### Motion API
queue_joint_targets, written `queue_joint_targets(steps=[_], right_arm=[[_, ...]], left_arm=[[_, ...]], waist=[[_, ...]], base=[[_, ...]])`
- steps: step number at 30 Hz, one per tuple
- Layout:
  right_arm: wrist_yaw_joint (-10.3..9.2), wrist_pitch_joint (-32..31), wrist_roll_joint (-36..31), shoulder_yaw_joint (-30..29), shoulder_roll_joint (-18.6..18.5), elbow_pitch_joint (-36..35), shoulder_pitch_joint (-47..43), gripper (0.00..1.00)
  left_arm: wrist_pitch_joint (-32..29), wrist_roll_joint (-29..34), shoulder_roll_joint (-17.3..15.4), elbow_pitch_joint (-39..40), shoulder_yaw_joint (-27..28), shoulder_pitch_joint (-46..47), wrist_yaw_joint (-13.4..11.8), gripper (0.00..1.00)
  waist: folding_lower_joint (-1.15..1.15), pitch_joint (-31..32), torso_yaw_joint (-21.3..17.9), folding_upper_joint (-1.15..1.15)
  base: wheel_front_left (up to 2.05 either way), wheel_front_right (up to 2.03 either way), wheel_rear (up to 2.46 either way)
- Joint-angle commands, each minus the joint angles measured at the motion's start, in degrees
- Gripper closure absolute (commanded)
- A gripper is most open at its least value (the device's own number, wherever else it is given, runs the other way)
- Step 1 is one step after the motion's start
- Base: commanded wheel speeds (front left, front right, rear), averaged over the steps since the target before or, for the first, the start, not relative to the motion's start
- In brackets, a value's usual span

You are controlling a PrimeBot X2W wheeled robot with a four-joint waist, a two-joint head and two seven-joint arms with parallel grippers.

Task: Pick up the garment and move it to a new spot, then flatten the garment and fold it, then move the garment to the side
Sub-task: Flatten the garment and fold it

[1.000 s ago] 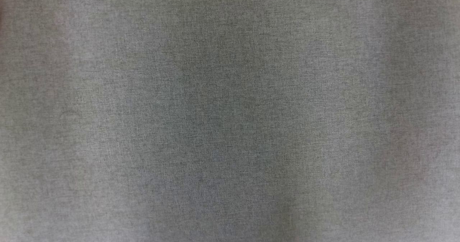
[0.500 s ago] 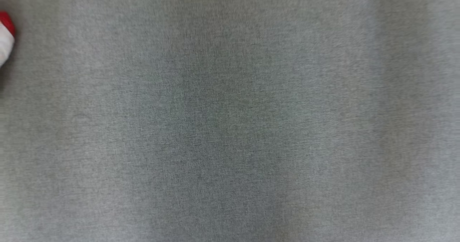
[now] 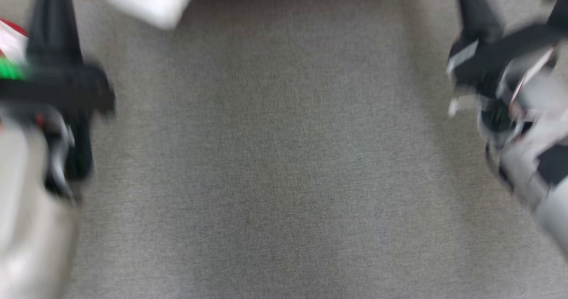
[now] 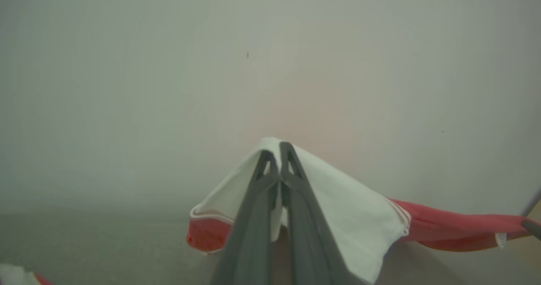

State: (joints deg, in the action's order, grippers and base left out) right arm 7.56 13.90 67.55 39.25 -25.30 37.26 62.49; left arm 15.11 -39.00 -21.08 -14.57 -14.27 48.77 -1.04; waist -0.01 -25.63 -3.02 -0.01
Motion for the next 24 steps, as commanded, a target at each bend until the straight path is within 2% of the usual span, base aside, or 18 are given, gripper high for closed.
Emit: queue_joint_targets(steps=[1, 8, 14, 15, 18, 20, 24], right_arm=[[-0.15, 0.6, 0.4, 0.1, -0.8, -1.4, -3.9, 1.00], [-0.16, 1.3, 1.9, -2.9, -1.8, -6.3, -21.5, 1.00], [-0.16, 1.3, 0.3, -8.6, -1.1, -8.5, -35.9, 1.00], [-0.16, 1.3, 0.3, -8.6, -1.1, -8.5, -35.9, 1.00], [-0.16, 1.3, -2.4, -11.1, -0.8, -8.9, -41.5, 1.00], [-0.16, 1.4, -4.7, -12.6, -0.4, -8.9, -45.4, 1.00], [-0.16, 1.4, -10.3, -16.2, 0.3, -8.9, -53.3, 1.00]], left_arm=[[0.0, 0.6, 0.6, 3.2, 1.8, -5.7, -0.9, 1.00], [0.1, 2.5, 6.1, 11.9, 6.5, -28.5, -1.8, 1.00], [0.1, 4.3, 11.6, 12.9, 8.5, -42.7, -0.8, 1.00], [0.1, 4.3, 11.6, 12.9, 8.5, -42.7, -0.8, 1.00], [0.1, 4.8, 14.2, 12.5, 9.5, -48.1, -0.1, 1.00], [0.1, 5.1, 15.2, 11.4, 10.2, -51.0, 1.2, 1.00], [0.1, 6.4, 17.1, 11.3, 10.3, -56.6, 1.9, 1.00]], waist=[[0.01, 3.4, 0.1, 0.01], [0.01, 8.1, 1.2, 0.01], [0.01, 11.7, 2.3, 0.01], [0.01, 11.7, 2.3, 0.01], [0.01, 13.0, 2.6, 0.01], [0.01, 13.9, 3.1, 0.01], [0.01, 15.9, 4.2, 0.01]], base=[[0.00, 0.00, 0.00], [0.00, 0.00, 0.00], [0.00, 0.00, 0.00], [0.00, 0.00, 0.00], [0.00, 0.00, 0.00], [0.00, 0.00, 0.00], [0.00, 0.00, 0.00]])
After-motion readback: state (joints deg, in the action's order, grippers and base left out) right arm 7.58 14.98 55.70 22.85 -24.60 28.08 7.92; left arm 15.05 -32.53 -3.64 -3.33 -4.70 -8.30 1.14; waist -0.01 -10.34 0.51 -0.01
